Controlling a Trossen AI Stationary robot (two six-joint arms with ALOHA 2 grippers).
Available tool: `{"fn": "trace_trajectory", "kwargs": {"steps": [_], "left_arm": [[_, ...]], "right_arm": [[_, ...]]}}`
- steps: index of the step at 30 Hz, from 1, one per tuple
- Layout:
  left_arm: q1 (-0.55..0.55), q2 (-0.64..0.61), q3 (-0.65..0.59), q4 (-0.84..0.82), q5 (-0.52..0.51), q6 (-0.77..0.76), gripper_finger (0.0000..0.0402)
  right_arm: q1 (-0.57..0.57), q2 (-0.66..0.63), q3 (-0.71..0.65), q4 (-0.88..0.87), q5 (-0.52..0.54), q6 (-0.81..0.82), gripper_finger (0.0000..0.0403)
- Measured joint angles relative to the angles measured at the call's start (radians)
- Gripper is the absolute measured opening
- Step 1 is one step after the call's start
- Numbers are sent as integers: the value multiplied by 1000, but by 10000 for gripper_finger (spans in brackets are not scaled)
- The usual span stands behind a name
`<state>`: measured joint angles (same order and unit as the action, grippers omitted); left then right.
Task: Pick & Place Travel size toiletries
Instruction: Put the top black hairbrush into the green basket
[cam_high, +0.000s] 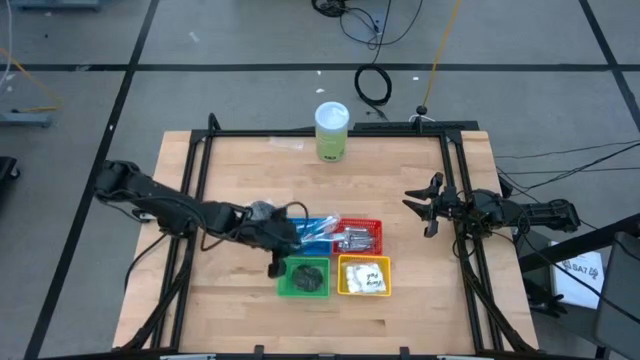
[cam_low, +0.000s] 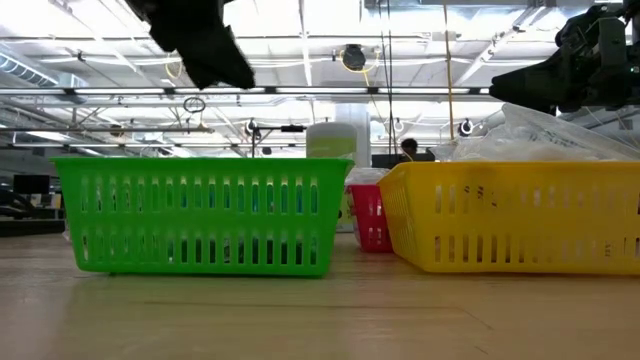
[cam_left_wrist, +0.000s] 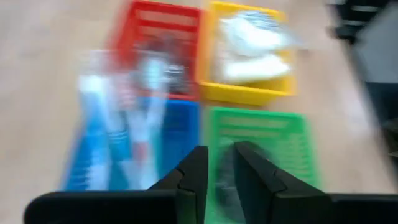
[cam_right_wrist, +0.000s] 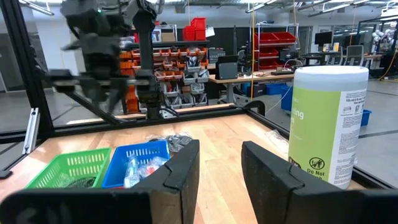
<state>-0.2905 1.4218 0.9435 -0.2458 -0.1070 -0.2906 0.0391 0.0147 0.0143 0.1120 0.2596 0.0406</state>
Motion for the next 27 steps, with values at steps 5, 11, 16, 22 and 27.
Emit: {"fn": "trace_trajectory", "kwargs": {"steps": [5, 11, 16, 22, 27], "left_arm": [[23, -73, 0, -179, -231, -51, 55], [52, -93, 0, -503, -440, -420, 67], [100, -75, -5, -673, -435, -686, 127], [176, -70, -58, -671, -327, -869, 202], [254, -70, -161, -607, -244, -917, 222]], "right_arm": [[0, 0, 0, 1, 0, 0, 110], [0, 0, 0, 0, 0, 0, 110], [0, 0, 0, 0, 0, 0, 110], [0, 0, 0, 0, 0, 0, 110], [0, 0, 0, 0, 0, 0, 110]]}}
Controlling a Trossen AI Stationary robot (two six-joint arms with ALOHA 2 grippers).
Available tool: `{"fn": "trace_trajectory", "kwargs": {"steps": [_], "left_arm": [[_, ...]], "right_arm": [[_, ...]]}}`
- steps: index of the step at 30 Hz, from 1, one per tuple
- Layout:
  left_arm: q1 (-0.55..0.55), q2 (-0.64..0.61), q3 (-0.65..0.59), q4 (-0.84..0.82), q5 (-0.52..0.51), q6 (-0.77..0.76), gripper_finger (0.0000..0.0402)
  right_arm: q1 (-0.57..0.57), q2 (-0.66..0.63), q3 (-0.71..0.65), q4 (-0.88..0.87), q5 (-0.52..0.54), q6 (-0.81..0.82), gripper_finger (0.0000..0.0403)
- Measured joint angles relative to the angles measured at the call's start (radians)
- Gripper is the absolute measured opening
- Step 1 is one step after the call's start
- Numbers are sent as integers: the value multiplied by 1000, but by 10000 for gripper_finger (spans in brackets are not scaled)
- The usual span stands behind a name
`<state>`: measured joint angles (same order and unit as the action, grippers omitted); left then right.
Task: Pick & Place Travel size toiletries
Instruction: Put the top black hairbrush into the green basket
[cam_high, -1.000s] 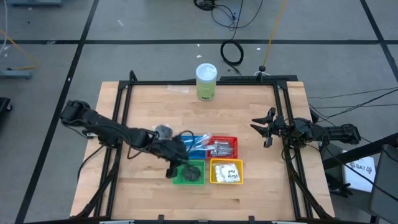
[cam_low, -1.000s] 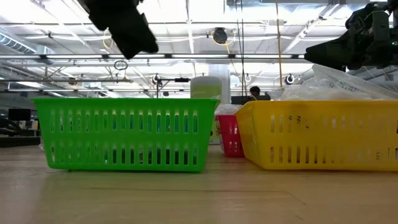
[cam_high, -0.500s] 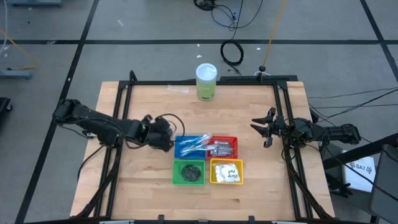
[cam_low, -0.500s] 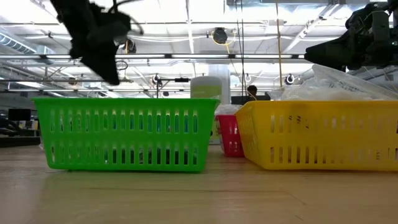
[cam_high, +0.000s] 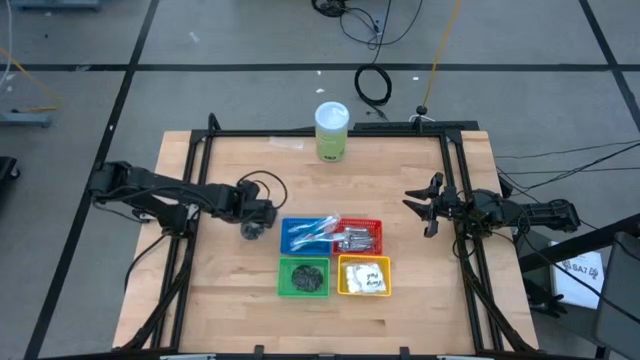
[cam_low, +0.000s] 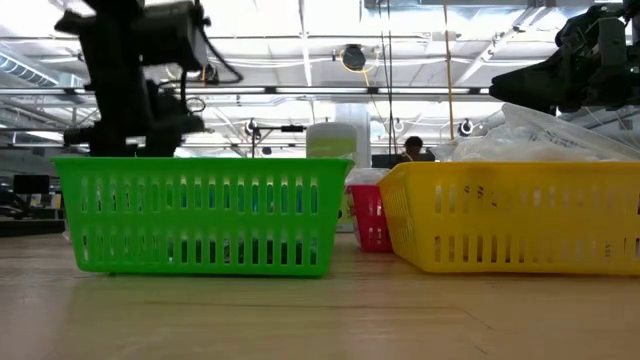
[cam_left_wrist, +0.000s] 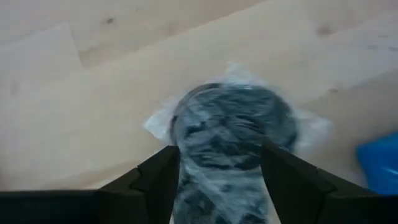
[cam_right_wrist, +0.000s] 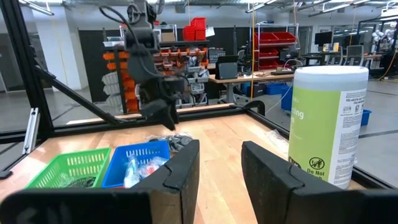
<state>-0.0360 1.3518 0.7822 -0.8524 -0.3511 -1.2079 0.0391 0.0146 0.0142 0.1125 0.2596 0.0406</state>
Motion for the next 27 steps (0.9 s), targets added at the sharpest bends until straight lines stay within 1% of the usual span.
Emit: {"fn": "trace_trajectory", "kwargs": {"steps": [5, 10, 20, 23, 27], "left_arm": [[62, 0, -95, 115, 33, 3, 223], [105, 0, -157, 228, 90, 55, 223], [129, 0, -197, 250, 97, 83, 222], [129, 0, -197, 251, 99, 97, 203], [129, 0, -198, 249, 108, 100, 150]], "right_arm": [[0, 0, 0, 0, 0, 0, 110], [0, 0, 0, 0, 0, 0, 110], [0, 0, 0, 0, 0, 0, 110], [0, 0, 0, 0, 0, 0, 110], [0, 0, 0, 0, 0, 0, 110]]}}
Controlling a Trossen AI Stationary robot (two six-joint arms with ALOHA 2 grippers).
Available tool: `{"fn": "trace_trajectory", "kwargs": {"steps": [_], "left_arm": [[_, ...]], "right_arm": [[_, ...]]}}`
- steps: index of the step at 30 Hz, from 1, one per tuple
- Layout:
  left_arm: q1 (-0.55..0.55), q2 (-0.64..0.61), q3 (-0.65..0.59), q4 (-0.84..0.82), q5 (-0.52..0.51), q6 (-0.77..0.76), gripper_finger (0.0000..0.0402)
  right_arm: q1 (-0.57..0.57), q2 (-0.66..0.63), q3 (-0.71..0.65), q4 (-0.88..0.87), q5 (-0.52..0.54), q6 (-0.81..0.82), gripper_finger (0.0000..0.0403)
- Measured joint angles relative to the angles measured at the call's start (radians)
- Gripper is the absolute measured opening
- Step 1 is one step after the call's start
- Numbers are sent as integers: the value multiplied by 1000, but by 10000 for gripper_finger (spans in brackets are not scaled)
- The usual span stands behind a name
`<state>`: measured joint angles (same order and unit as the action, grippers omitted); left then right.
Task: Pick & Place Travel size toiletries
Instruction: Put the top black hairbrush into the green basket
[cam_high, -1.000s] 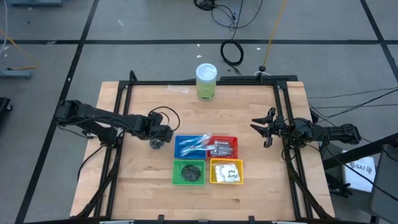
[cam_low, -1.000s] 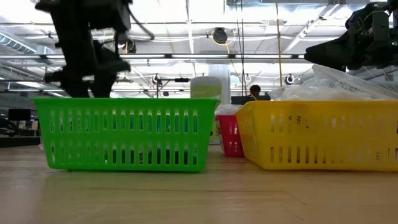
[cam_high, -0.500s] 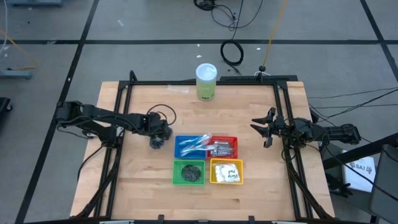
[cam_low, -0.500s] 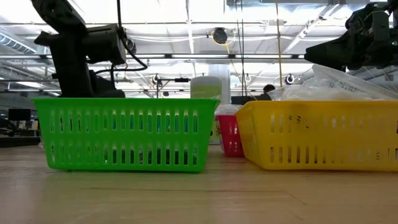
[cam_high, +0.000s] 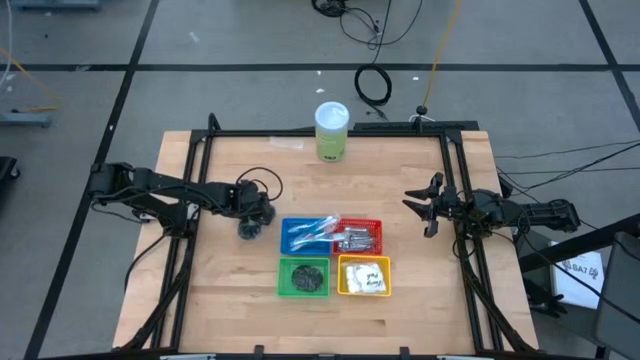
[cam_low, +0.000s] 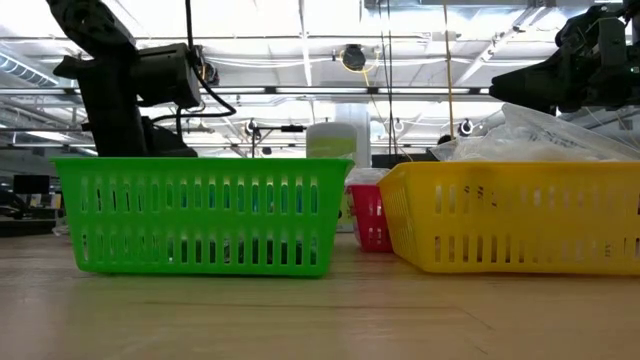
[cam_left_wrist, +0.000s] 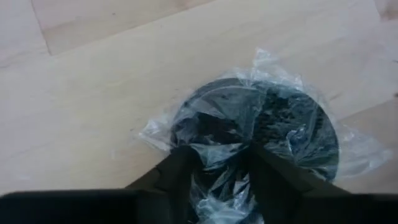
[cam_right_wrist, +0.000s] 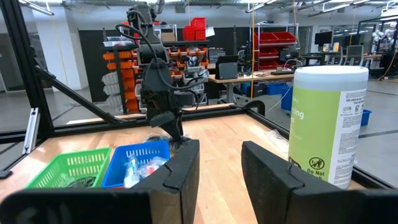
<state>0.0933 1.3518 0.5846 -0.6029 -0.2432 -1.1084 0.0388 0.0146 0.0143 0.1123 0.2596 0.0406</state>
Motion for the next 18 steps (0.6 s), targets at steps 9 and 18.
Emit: {"fn": "trace_trajectory", "kwargs": {"steps": [9, 18], "left_arm": [[0, 0, 0, 5, -2, 32, 11], [0, 1, 46, 10, -73, 116, 4]], "right_arm": [[0, 0, 0, 0, 0, 0, 110], [0, 0, 0, 0, 0, 0, 110]]}}
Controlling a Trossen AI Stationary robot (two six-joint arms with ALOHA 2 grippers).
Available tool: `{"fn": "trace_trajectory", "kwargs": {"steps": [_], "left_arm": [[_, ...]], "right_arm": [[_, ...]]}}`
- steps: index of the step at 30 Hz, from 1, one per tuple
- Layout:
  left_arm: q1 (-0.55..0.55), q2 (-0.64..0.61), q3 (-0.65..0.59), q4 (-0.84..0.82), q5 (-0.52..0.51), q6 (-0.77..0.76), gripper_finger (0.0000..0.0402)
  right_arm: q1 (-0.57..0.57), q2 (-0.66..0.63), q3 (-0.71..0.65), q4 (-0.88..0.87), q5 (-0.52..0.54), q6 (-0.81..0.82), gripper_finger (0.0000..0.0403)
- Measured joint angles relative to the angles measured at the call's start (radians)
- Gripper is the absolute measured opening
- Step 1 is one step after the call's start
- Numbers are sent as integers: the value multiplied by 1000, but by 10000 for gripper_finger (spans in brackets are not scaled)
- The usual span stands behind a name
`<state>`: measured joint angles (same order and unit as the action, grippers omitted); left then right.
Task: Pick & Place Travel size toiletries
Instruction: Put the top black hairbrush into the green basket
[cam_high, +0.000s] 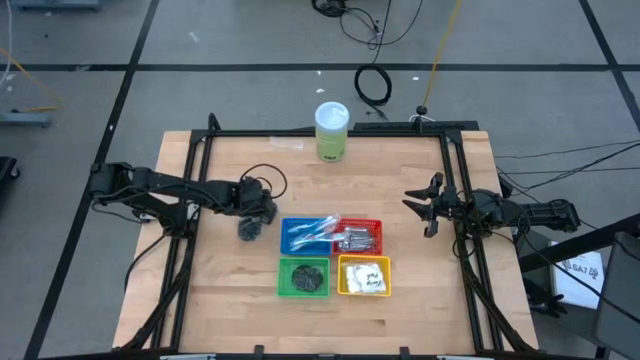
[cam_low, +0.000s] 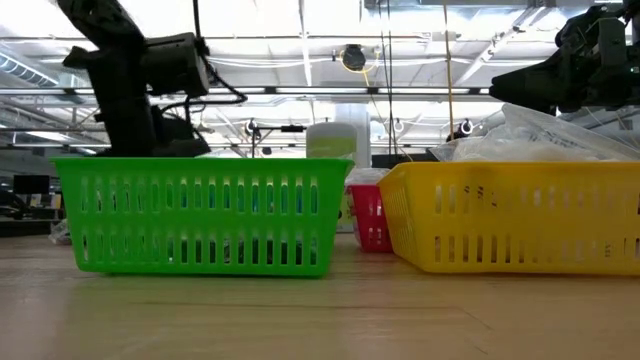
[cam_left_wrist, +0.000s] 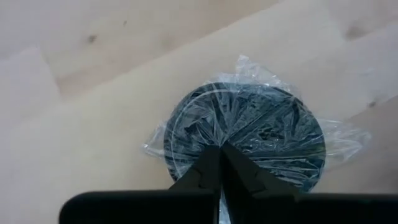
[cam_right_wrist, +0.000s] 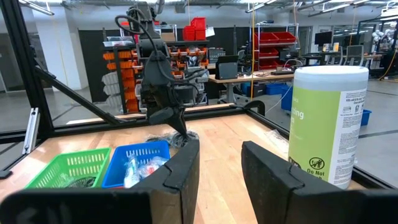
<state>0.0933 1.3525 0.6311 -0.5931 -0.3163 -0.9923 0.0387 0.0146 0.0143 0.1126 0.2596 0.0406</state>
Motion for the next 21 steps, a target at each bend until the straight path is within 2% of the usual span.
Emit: {"fn": "trace_trajectory", "kwargs": {"steps": [6, 16, 21], "left_arm": [[0, 0, 57, -2, -8, 76, 1], [2, 0, 156, -9, -98, 187, 1], [7, 0, 208, -5, -104, 247, 0]], "right_arm": [[0, 0, 0, 0, 0, 0, 110], [0, 0, 0, 0, 0, 0, 110], [0, 0, 0, 0, 0, 0, 110]]}}
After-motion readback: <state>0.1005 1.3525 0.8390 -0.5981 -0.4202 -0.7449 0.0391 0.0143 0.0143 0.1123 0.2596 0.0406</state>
